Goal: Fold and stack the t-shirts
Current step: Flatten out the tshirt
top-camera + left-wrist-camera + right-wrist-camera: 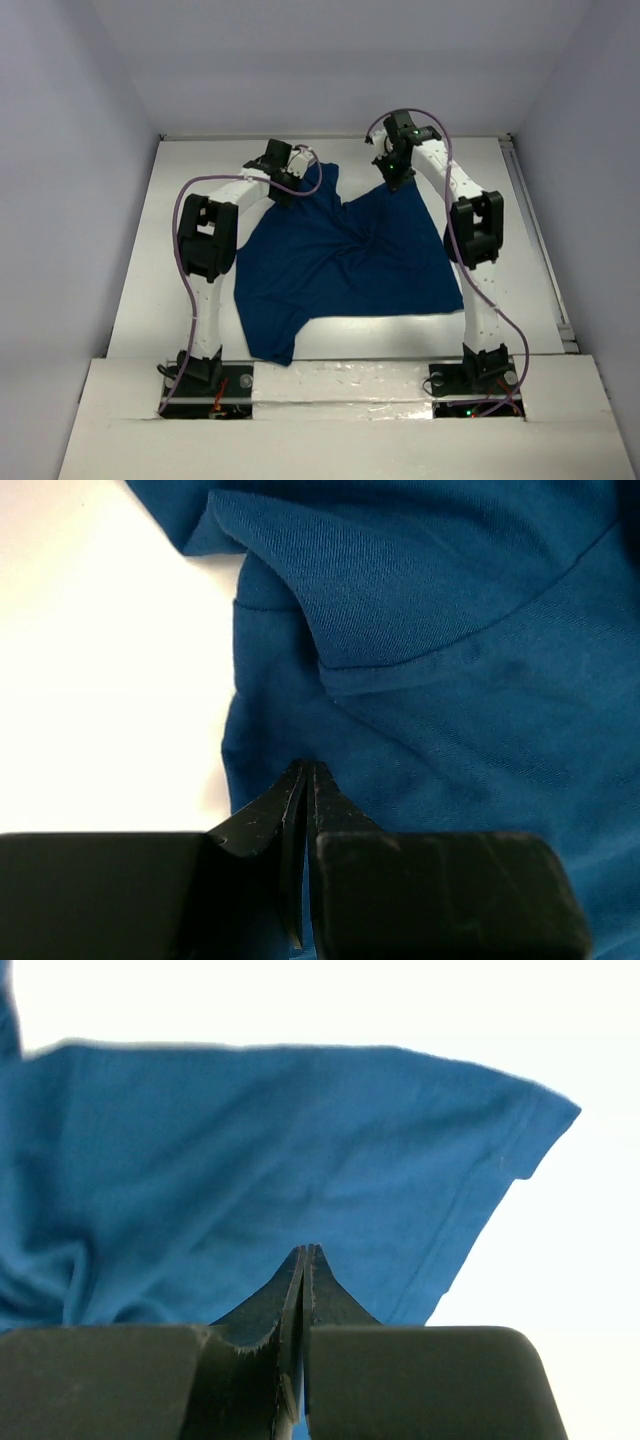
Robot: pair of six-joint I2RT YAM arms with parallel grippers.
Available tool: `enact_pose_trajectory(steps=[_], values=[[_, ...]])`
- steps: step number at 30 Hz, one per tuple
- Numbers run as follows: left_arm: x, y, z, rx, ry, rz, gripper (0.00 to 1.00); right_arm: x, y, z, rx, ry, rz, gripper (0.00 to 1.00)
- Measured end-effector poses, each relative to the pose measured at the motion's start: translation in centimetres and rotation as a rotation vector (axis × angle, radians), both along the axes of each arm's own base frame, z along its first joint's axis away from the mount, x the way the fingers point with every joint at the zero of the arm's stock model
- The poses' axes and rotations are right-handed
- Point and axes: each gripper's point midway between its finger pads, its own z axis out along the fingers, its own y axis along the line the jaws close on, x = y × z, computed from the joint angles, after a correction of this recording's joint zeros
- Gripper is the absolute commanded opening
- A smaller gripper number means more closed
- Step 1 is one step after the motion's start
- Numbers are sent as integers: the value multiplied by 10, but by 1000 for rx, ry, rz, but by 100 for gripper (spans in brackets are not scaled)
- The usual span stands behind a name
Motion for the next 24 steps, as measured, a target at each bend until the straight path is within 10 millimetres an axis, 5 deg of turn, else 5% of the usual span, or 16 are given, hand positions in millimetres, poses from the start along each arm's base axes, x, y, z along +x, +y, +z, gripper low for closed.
enact_pose_trajectory(steps=[4, 8, 16, 24], values=[[2, -1, 1, -7, -9, 5, 0, 16, -3, -19, -8, 39, -30, 0], [4, -1, 1, -9, -8, 18, 0, 7, -15, -37, -33, 113, -60, 0], [15, -6, -9, -36, -2, 76, 0, -5, -27, -49, -44, 176, -87, 3], [25, -10, -8, -69, 1, 144, 0, -14, -16, -43, 18, 218, -87, 2]])
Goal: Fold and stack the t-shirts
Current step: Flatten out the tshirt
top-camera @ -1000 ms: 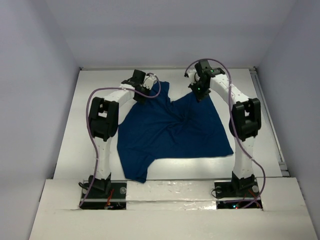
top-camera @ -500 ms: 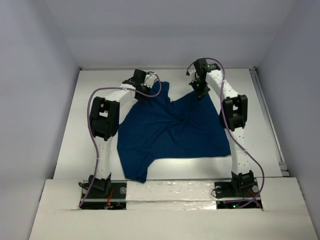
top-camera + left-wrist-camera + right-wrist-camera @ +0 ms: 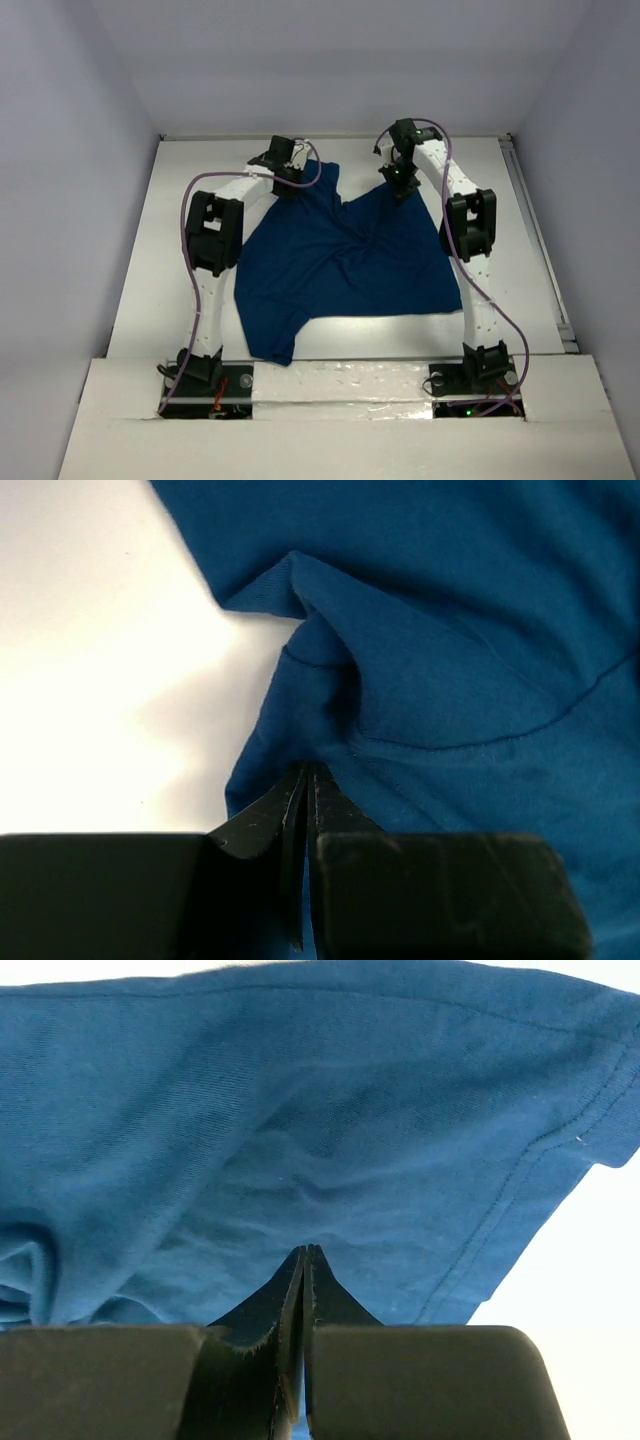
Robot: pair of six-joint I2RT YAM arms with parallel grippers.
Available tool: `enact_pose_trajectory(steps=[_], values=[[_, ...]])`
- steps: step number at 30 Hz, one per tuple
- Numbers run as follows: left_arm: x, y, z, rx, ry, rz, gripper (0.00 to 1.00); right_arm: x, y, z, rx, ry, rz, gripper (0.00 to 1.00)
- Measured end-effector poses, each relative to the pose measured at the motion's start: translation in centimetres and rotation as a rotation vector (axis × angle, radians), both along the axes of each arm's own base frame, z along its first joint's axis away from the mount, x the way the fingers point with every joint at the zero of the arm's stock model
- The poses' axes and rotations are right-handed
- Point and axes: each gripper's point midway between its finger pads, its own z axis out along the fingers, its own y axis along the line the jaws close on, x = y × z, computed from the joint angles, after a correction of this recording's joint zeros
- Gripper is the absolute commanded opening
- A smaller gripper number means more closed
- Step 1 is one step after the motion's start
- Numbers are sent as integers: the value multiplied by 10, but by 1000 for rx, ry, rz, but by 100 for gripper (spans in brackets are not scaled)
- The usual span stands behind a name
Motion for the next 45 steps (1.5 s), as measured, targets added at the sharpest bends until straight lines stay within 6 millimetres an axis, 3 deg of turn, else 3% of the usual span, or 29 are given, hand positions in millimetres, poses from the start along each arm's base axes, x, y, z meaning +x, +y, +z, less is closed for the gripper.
enact_pose_trajectory(steps=[7, 13, 17, 21, 25, 35, 45], values=[[11, 19, 0, -10, 25, 96, 0, -1, 4, -1, 48, 22, -41, 1], [28, 70, 0, -29, 36, 222, 0, -8, 16, -12, 125, 78, -66, 1], [32, 90, 0, -31, 36, 265, 0, -24, 22, -18, 181, 103, -94, 3], [33, 94, 1, -19, 33, 273, 0, -41, 15, -11, 169, 75, -142, 3], [34, 94, 1, -3, 42, 273, 0, -25, 13, -2, 165, -4, -192, 2], [44, 98, 1, 18, 50, 270, 0, 0, 2, -8, 111, -62, -292, 1], [49, 115, 1, 3, 57, 295, 0, 26, 24, 9, 238, -74, -331, 0]])
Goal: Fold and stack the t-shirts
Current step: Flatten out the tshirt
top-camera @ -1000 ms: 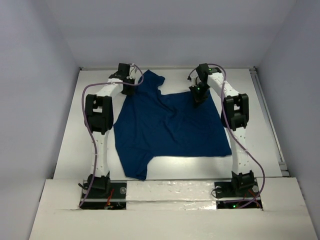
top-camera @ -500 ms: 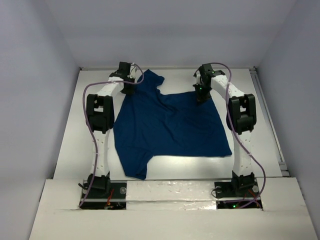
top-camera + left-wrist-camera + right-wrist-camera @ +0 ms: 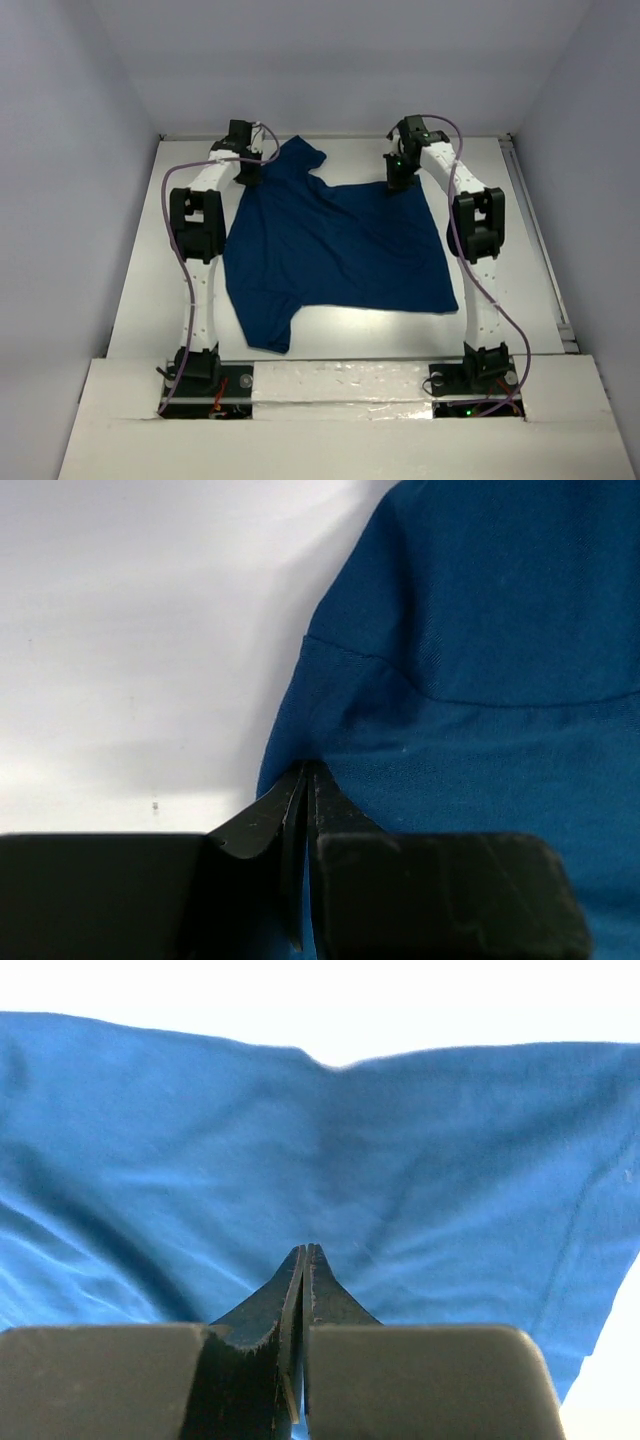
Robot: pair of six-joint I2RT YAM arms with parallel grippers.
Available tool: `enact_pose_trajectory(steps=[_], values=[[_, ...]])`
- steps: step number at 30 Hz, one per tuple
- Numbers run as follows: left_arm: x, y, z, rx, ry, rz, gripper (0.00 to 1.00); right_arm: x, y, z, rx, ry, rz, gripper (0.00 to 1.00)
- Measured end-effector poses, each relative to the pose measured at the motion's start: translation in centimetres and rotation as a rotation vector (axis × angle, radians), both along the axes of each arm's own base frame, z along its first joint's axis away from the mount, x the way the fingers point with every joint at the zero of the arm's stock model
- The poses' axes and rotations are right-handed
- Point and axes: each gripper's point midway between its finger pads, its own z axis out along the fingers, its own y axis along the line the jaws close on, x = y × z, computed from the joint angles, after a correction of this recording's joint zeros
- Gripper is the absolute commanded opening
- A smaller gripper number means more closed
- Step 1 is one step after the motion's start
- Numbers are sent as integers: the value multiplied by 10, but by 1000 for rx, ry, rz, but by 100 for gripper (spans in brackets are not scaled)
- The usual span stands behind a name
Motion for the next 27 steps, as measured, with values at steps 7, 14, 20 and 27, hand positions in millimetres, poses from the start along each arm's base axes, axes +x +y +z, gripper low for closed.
enact_pose_trajectory(steps=[7, 14, 20, 27], values=[[0, 6, 0, -7, -2, 8, 0, 21, 5, 3, 40, -20, -48, 0], [-8, 13, 0, -13, 14, 15, 0, 15, -16, -17, 61, 61, -136, 0], [-12, 19, 0, -20, 29, 19, 0, 7, -36, -28, 133, 124, -241, 0], [-15, 21, -1, -16, 41, 11, 0, 12, -46, -22, 159, 127, -343, 0]])
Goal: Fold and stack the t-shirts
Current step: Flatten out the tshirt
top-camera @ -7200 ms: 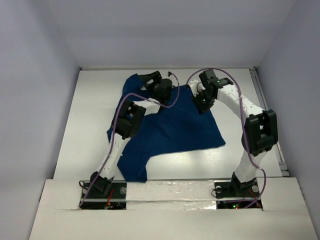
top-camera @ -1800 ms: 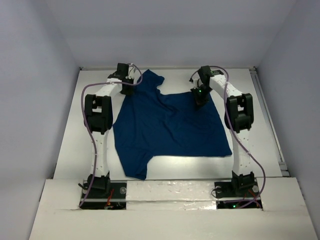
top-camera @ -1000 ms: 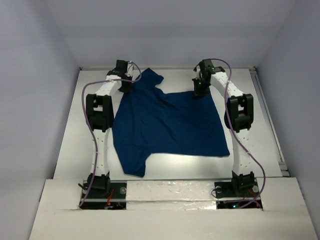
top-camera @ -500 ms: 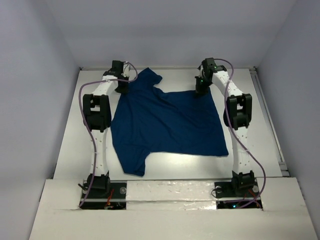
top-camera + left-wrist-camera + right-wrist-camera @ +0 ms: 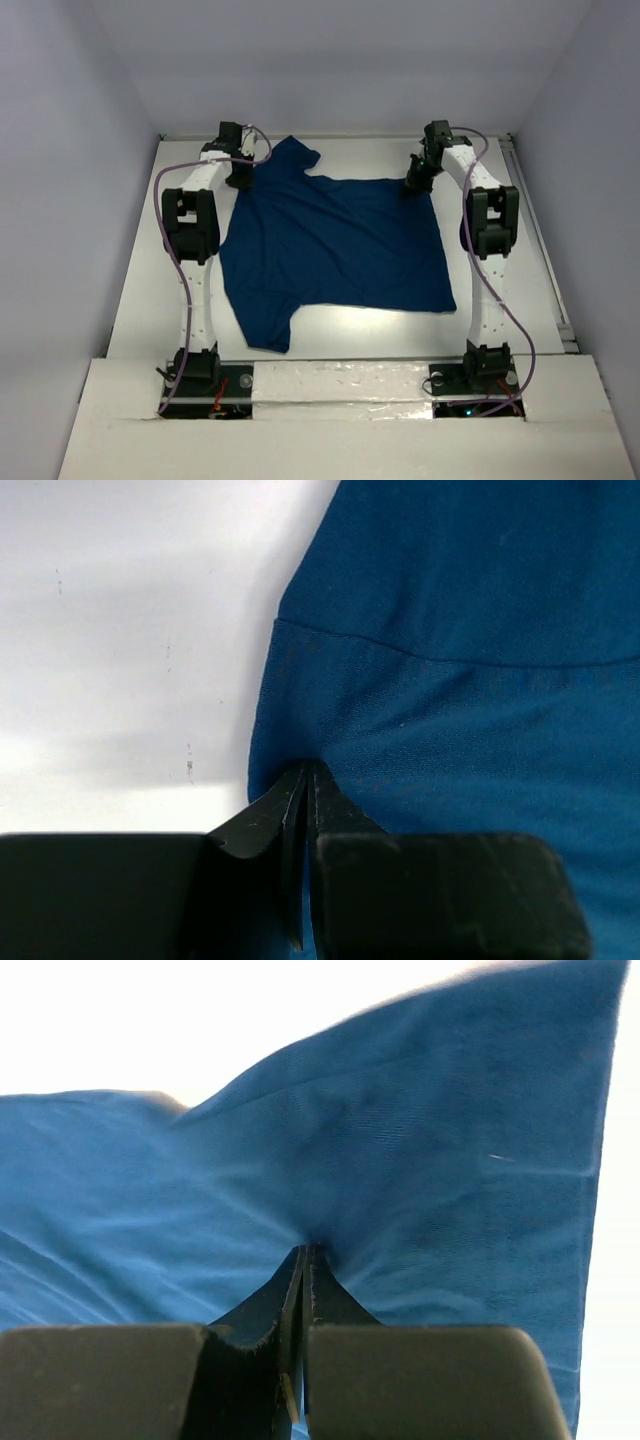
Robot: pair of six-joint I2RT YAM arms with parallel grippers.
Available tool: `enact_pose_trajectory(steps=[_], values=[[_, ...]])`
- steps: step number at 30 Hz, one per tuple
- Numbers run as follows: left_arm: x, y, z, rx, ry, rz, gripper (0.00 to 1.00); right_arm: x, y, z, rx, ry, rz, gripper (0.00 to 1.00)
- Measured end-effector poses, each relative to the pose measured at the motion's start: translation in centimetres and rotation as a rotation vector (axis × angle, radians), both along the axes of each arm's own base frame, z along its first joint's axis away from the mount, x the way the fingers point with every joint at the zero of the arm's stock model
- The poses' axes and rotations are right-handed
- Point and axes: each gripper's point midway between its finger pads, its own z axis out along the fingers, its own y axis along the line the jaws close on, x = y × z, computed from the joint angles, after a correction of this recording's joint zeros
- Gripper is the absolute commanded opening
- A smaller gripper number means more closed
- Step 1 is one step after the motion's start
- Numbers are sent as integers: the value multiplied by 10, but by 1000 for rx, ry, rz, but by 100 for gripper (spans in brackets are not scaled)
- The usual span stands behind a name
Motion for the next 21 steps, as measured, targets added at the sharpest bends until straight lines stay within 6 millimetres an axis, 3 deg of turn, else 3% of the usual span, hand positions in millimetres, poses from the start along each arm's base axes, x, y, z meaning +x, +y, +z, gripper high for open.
enact_pose_trajectory(steps=[8, 12, 15, 19, 21], values=[[-7, 1, 1, -7, 31, -15, 0, 46, -22, 39, 31, -138, -69, 0], [-11, 2, 1, -3, 47, -20, 6, 56, -35, 52, 42, -179, -91, 0], [-13, -1, 1, -15, 55, -36, 18, 49, -35, 48, 78, -185, -21, 0], [-22, -5, 11, -39, 32, -64, 41, 7, -33, 40, 63, -162, 129, 3], [-30, -4, 26, -37, -16, -76, 49, -8, -35, 50, 4, -195, 205, 12]])
